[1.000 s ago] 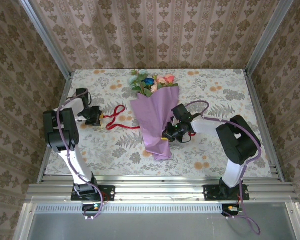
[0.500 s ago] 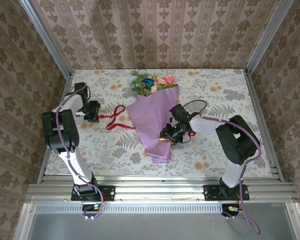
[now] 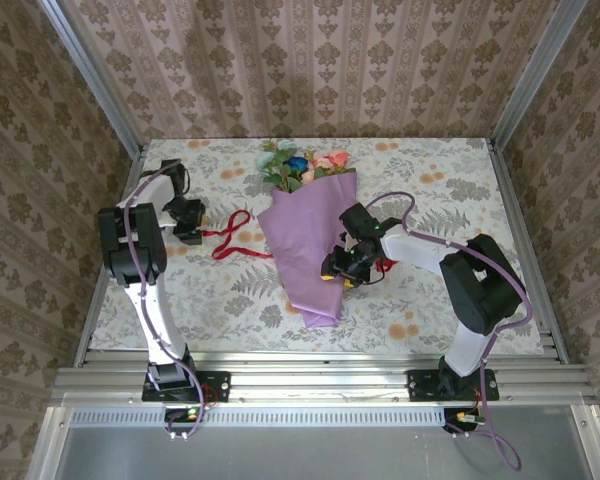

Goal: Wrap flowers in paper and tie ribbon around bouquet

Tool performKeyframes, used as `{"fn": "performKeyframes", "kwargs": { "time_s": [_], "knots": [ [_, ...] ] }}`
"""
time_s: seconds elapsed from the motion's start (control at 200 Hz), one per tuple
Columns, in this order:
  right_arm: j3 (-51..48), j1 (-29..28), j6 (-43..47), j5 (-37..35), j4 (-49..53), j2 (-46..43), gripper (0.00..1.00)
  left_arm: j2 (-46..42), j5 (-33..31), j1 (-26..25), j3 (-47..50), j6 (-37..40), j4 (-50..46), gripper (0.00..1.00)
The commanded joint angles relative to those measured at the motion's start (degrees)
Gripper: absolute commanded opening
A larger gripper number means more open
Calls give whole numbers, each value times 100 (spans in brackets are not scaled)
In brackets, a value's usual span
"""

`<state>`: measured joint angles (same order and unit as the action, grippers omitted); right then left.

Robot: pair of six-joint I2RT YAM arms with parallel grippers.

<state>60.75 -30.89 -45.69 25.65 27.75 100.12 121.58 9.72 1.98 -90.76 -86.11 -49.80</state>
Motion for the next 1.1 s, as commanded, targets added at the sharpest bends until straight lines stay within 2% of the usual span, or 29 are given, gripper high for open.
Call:
{"fn": "performKeyframes", "kwargs": {
  "time_s": [0.0, 0.14, 0.205, 0.295, 0.35, 0.445, 0.835, 0.95, 1.095],
  "knots": [
    [97, -39, 142, -118, 273, -135, 47, 121, -169, -57, -217, -231, -414, 54],
    [167, -67, 122, -30, 240, 12, 48, 290, -246, -58, -179, -261, -265, 41],
    [252, -87, 139, 16, 238, 105, 48, 322, -243, -51, -123, -242, -139, 29],
    [420, -142, 181, 85, 275, 222, 48, 261, -172, -30, 20, -163, 104, 8],
    [490, -186, 227, 83, 346, 260, 48, 94, -227, -6, 137, -97, 249, 0],
    [508, -241, 262, 56, 488, 254, 48, -401, -383, 61, 408, 50, 517, 0],
    [455, -259, 543, -201, 802, 253, 52, -2890, -905, 160, 1419, 519, 608, 0],
    [481, -257, 568, -174, 753, 344, 52, -3651, -811, -362, 1354, 884, 903, 0],
    [501, -255, 605, -170, 644, 417, 52, -4492, -1008, -1612, 908, 1461, 1137, 0]
  ]
}}
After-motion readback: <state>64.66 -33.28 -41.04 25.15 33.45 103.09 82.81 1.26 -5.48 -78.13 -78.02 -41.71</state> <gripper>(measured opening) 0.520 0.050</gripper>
